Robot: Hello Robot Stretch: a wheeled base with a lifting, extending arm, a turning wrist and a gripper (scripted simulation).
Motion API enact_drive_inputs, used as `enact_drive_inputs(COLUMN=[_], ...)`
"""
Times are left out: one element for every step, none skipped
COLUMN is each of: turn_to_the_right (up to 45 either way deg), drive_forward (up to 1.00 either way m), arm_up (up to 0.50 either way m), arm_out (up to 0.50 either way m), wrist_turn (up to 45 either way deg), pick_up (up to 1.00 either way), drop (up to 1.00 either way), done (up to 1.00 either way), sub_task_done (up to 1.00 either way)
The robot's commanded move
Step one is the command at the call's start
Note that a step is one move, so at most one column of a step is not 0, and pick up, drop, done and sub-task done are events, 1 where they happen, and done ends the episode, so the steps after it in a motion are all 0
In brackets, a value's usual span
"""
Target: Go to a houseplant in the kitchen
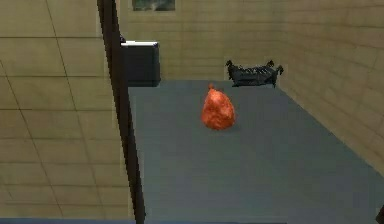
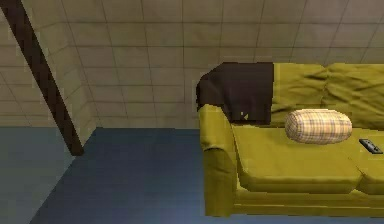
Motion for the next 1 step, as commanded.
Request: enact_drive_inputs(turn_to_the_right=[3.0], drive_forward=[0.0], arm_up=[0.0], arm_out=[0.0], wrist_turn=[0.0], pick_up=[0.0], drop=[0.0], done=[0.0], sub_task_done=[0.0])
